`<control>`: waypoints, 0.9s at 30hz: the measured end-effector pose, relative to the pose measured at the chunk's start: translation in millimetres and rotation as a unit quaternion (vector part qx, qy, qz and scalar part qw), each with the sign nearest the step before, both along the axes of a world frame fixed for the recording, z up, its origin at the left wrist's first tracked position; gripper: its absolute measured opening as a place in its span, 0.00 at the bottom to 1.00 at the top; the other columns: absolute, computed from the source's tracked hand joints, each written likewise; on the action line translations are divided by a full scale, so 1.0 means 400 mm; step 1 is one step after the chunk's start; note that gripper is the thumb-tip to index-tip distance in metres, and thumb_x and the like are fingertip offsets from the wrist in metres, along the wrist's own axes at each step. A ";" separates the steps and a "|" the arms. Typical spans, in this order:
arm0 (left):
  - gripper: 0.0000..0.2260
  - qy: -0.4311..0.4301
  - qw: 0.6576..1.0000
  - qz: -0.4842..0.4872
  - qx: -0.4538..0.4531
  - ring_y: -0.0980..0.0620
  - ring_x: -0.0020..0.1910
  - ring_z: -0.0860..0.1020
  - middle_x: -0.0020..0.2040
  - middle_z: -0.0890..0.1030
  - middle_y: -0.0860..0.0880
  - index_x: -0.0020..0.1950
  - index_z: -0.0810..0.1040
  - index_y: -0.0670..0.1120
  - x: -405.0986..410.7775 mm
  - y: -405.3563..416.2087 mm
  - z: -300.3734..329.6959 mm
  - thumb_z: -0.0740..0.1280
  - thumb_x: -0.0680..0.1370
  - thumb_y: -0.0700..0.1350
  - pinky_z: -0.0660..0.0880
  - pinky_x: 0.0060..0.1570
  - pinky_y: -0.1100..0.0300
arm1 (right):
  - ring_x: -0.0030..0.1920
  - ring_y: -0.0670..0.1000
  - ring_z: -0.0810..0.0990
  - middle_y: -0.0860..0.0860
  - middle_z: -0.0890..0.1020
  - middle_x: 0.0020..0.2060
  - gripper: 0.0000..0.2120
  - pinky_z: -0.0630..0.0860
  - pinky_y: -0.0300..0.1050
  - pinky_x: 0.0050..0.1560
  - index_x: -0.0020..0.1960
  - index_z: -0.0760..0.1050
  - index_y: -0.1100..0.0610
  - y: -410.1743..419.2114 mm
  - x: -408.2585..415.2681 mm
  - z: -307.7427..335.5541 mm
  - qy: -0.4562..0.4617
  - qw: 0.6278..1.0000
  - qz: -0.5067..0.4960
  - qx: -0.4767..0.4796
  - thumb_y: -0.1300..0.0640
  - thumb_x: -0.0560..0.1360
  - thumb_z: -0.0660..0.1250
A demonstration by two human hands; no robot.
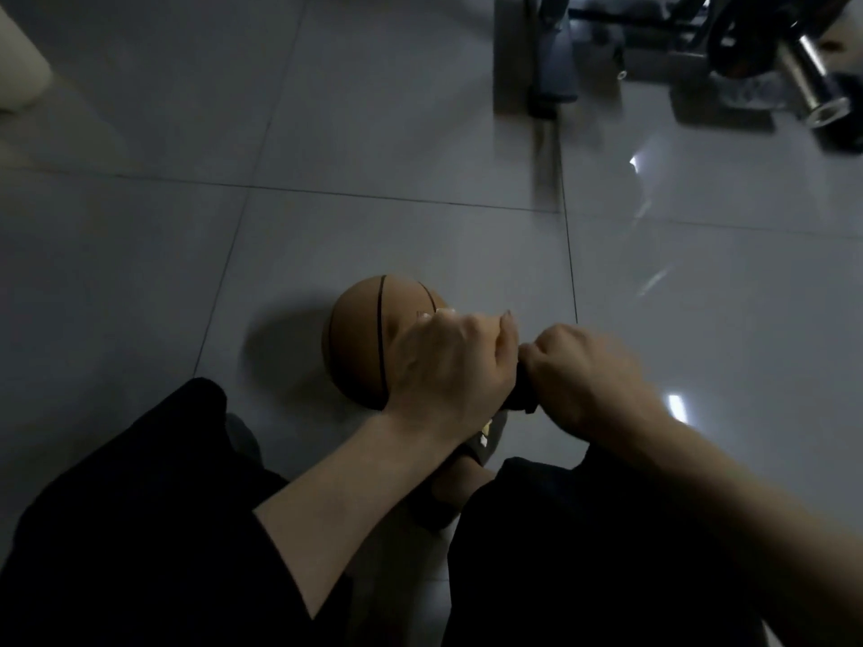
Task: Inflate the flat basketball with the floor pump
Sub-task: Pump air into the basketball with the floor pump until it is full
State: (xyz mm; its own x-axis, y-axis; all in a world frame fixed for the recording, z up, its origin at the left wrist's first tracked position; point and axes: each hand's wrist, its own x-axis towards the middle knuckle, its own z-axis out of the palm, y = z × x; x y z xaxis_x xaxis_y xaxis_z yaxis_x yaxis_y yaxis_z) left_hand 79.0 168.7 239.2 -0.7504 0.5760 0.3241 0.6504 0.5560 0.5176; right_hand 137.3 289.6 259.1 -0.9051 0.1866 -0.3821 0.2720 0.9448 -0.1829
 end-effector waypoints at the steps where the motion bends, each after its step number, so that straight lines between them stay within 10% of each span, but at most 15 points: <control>1: 0.19 0.005 1.000 0.003 -0.002 0.56 0.20 0.58 0.20 0.67 0.50 0.27 0.61 0.51 0.007 -0.002 -0.026 0.57 0.78 0.46 0.50 0.24 0.65 | 0.34 0.52 0.68 0.51 0.68 0.33 0.12 0.63 0.43 0.29 0.41 0.70 0.56 -0.012 0.004 -0.016 -0.001 0.999 0.018 0.028 0.53 0.80 0.55; 9: 0.19 -0.066 0.995 0.021 -0.069 0.54 0.16 0.69 0.20 0.71 0.50 0.25 0.70 0.46 0.018 0.035 -0.311 0.58 0.78 0.44 0.48 0.22 0.73 | 0.32 0.52 0.68 0.49 0.67 0.29 0.19 0.62 0.45 0.30 0.31 0.62 0.52 0.009 -0.030 -0.288 -0.060 0.993 -0.093 -0.040 0.50 0.80 0.51; 19: 0.17 -0.146 0.981 -0.036 -0.126 0.53 0.20 0.75 0.22 0.76 0.48 0.28 0.73 0.47 0.119 0.089 -0.312 0.60 0.77 0.44 0.60 0.21 0.69 | 0.50 0.59 0.79 0.58 0.81 0.48 0.19 0.69 0.47 0.43 0.31 0.65 0.52 0.070 0.064 -0.311 -0.125 0.987 -0.088 -0.058 0.50 0.80 0.52; 27: 0.20 -0.078 0.996 0.030 -0.028 0.41 0.38 0.79 0.36 0.81 0.43 0.40 0.77 0.44 0.004 -0.021 -0.049 0.53 0.81 0.54 0.62 0.33 0.58 | 0.42 0.56 0.72 0.57 0.75 0.45 0.27 0.67 0.48 0.41 0.59 0.72 0.58 -0.013 -0.016 -0.076 0.017 0.999 0.027 -0.040 0.49 0.79 0.38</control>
